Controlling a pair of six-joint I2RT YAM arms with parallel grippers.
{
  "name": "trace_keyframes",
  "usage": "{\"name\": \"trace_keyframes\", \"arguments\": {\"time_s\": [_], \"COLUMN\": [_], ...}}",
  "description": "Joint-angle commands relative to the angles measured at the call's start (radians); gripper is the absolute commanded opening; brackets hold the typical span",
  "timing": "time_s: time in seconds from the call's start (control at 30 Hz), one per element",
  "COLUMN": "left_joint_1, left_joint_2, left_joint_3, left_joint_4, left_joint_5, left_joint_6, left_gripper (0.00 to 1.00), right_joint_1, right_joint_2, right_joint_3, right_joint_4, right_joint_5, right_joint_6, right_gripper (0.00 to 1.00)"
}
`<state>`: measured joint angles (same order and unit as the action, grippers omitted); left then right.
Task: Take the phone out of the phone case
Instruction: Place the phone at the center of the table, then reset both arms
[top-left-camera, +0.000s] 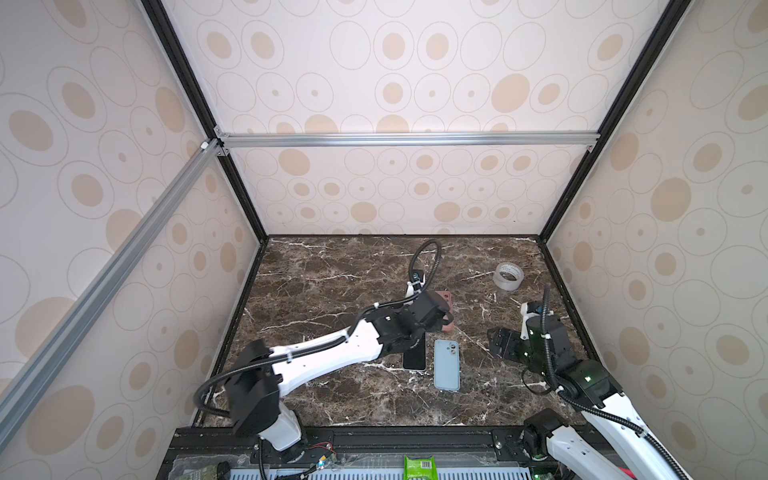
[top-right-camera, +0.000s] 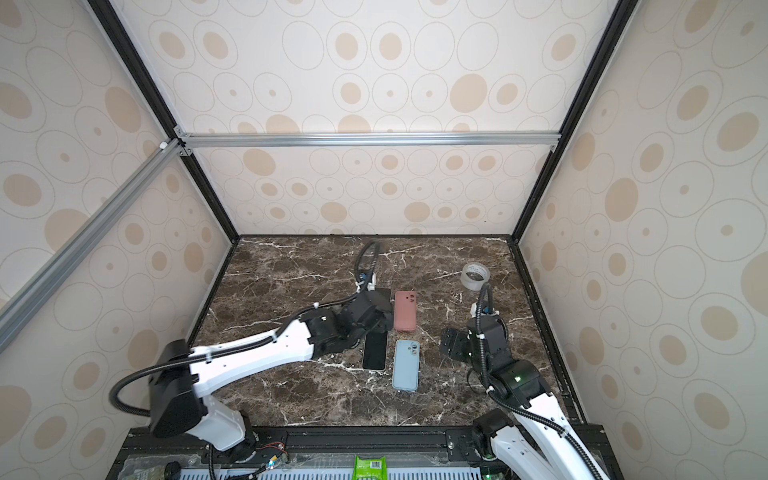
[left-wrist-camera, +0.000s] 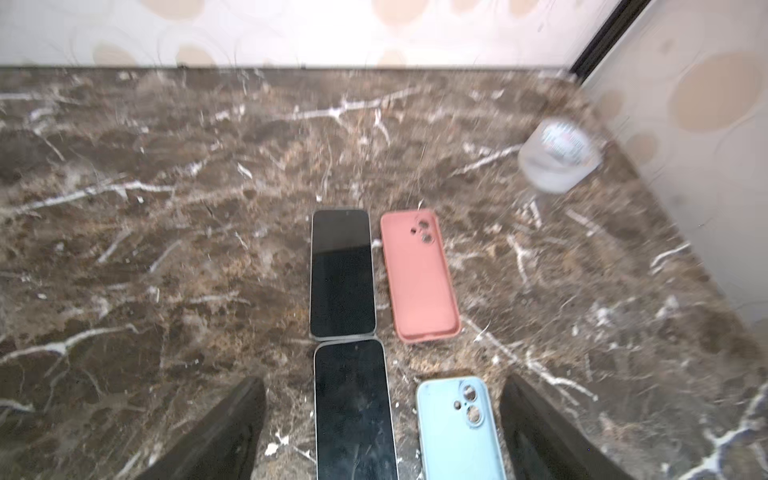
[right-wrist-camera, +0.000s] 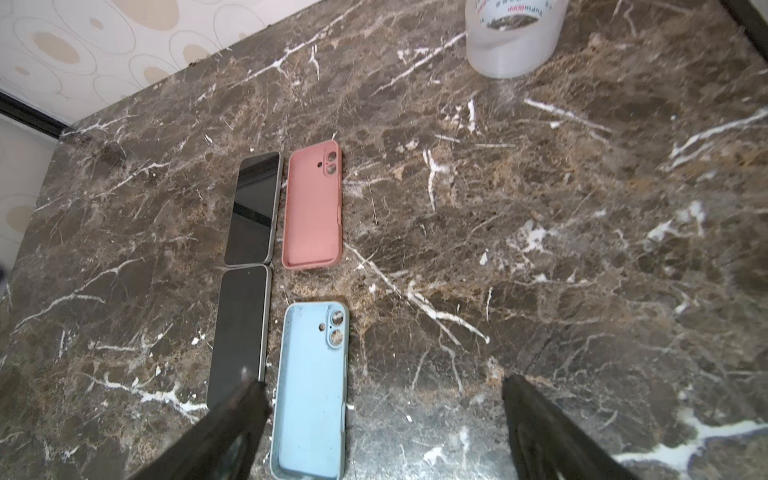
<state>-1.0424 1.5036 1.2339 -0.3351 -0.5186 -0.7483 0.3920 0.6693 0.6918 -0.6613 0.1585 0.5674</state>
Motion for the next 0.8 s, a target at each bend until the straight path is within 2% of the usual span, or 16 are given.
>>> {"name": "trace_keyframes", "arguments": {"time_s": [0.0,0.1,0.2,0.27,0.4,0.53,0.67,0.77], "left_joint_1": [0.04,0.1,0.18,0.222,0.373,0.463,0.575,0.608], "left_joint_2": [-0.078,-0.193,-0.319,-0.41,-0.549,-0.548,-0.494,-0.457], "left_joint_3": [-0.105,-0.24,-0.397,-0.534,-0.779,-1.008,-1.011,-1.048], "left_joint_4": [0.144,0.242,0.371,0.527,0.84,1.255,1.185,1.283], "left_joint_5": [-0.085,-0.105,-0.135,-0.16,-0.13,-0.194,-0.216,-0.229], "left_joint_6": [0.096,0.139,0.185,0.257,0.389,0.649,0.643,0.725], "left_gripper": [0.91,0.99,0.99,0.99,0.99,0.99,0.99,0.99], "right_joint_1": [-0.004,-0.003,-0.002,-0.003,-0.003,-0.009,-0.055,-0.103], "right_joint_2": [0.079,0.163,0.236,0.269,0.339,0.434,0.531,0.583], "right_joint_3": [0.045,0.061,0.074,0.057,-0.007,-0.011,-0.005,-0.041], "right_joint_4": [0.085,0.146,0.188,0.245,0.447,0.612,0.712,0.788], "right_joint_5": [0.06,0.091,0.124,0.174,0.294,0.433,0.437,0.386], "right_joint_6": [-0.063,-0.094,-0.108,-0.122,-0.243,-0.426,-0.525,-0.548], "right_gripper": [0.93,0.94,0.95,0.96,0.96,0.99,0.99,0.99]}}
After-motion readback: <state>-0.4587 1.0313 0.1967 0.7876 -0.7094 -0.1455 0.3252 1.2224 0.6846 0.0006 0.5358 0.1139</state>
